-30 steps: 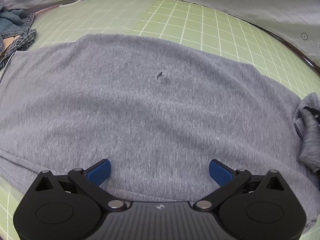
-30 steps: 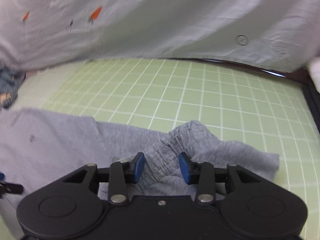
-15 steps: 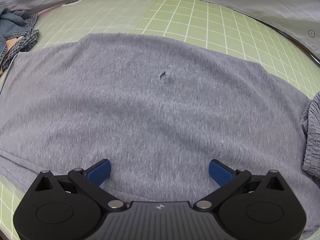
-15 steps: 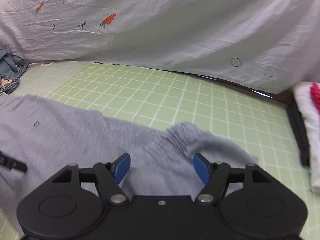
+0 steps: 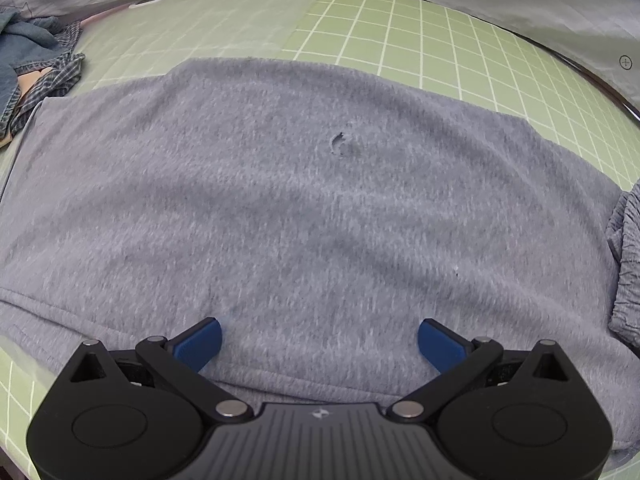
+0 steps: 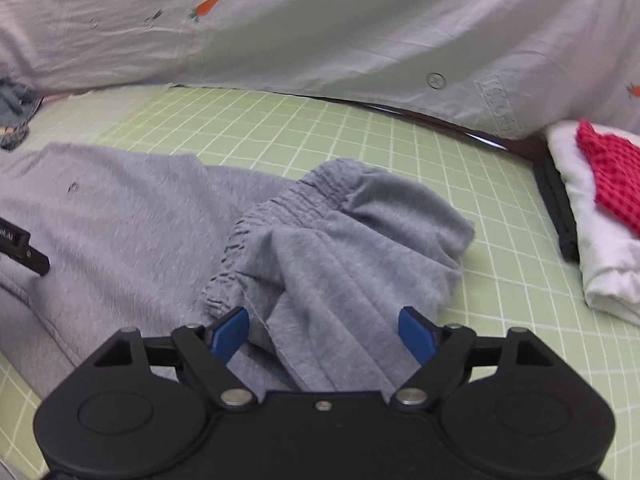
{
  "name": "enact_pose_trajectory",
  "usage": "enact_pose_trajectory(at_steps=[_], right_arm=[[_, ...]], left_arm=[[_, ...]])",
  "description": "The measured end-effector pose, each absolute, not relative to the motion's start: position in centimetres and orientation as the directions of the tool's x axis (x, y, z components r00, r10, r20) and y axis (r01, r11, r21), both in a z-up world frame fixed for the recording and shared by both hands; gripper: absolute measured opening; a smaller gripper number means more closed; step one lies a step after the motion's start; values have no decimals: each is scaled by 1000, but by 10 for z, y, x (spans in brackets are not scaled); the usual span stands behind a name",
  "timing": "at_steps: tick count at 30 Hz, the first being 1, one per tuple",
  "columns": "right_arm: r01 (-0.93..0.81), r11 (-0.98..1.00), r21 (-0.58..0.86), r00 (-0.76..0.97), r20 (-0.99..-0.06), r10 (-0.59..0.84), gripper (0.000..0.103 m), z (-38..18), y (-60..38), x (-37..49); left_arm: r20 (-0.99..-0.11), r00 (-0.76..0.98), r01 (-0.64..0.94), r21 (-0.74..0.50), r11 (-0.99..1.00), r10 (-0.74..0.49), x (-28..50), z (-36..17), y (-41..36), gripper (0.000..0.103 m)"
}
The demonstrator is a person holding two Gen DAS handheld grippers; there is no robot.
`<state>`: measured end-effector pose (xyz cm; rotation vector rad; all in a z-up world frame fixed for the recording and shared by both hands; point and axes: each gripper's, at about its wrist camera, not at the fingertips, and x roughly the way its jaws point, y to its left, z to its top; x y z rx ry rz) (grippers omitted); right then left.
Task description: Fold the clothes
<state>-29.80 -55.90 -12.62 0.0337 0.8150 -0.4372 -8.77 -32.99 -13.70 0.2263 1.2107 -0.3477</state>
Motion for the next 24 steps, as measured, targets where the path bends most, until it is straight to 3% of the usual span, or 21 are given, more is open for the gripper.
enact_pose_trajectory(at_steps=[7, 14, 16, 18, 20, 24], right_arm=[[371, 906, -203, 600, -693, -400, 83, -129, -566, -270], [328, 929, -172, 609, -714, -347, 81, -136, -583, -252], [314, 940, -131, 619, -722, -307, 69, -137, -588, -250], [303, 950, -78, 640, -722, -264, 38, -135, -592, -252], [298, 954, -32, 666, -709, -231, 18, -132, -595, -256], [439, 893, 102, 735, -613, -291, 11, -100, -616, -287]], left_arm=[[-939, 313, 379, -12, 925, -140, -88, -138, -328, 103], [-940, 315, 382, -4, 924, -134, -89, -139, -328, 103], [-939, 315, 385, -3, 923, -135, -89, -139, -326, 103], [-939, 316, 386, -3, 922, -136, -89, -140, -323, 103], [-938, 318, 384, -2, 923, -135, -88, -140, -322, 103], [-939, 315, 388, -3, 922, -136, -88, -140, -320, 103]])
